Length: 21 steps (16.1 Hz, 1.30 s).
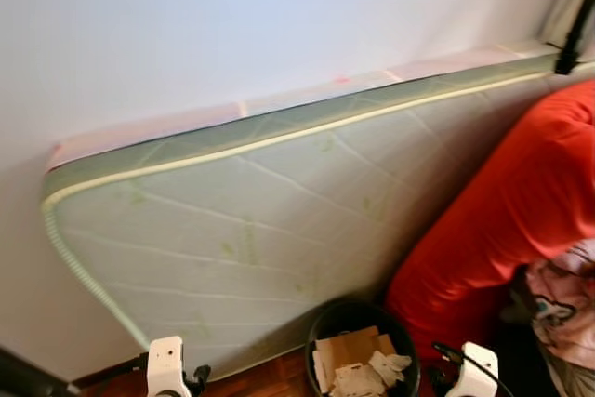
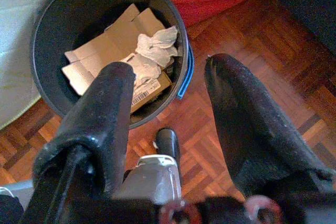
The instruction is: Clean up the room
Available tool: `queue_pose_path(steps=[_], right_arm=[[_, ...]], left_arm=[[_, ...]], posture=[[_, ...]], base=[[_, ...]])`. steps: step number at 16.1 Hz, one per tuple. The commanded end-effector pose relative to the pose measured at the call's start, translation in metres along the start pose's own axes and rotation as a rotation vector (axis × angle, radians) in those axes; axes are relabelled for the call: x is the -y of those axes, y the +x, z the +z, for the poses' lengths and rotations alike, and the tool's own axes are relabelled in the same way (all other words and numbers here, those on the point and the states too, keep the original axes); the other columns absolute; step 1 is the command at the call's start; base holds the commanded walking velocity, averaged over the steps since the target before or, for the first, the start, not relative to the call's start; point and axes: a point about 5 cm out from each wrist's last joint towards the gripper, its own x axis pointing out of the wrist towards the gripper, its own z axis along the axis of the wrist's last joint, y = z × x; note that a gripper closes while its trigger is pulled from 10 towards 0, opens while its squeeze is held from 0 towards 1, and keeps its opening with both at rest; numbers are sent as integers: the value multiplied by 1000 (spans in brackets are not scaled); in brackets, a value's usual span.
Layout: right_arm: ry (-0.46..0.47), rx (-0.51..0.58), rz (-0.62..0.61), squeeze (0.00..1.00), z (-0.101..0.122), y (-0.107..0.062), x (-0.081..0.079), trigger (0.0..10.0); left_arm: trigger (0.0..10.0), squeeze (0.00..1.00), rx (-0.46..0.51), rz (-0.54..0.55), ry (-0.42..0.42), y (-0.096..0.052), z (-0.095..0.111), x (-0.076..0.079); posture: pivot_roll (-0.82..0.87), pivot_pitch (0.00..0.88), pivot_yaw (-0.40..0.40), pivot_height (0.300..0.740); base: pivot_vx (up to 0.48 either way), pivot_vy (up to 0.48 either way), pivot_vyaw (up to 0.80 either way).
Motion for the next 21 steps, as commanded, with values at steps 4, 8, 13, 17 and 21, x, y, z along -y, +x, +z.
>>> queue_pose_path(steps=[4,8,13,17,21], right_arm=[[-21,-6,22,0,-2,0,-2,10000],[-46,-27,8,0,-8,-2,4,10000],[-38,-28,3,0,-5,-1,0,10000],[-45,-31,12,0,-5,0,-3,10000],[-63,-36,18,0,-7,-1,-3,10000]], left_arm=[[10000,0,-31,2,55,-1,-5,-2],[10000,0,-48,6,70,-4,-12,-7],[10000,0,-44,11,115,-4,-9,-10],[10000,0,-35,9,98,-3,-7,-9],[10000,0,-45,4,99,-4,-12,-9]], posture=[[93,0,-11,740],[77,0,-8,740],[64,0,13,740],[89,0,1,740],[91,0,0,740]], base=[[0,0,-586],[0,0,-586],[0,-153,-581],[0,-100,-587],[0,0,-581]])
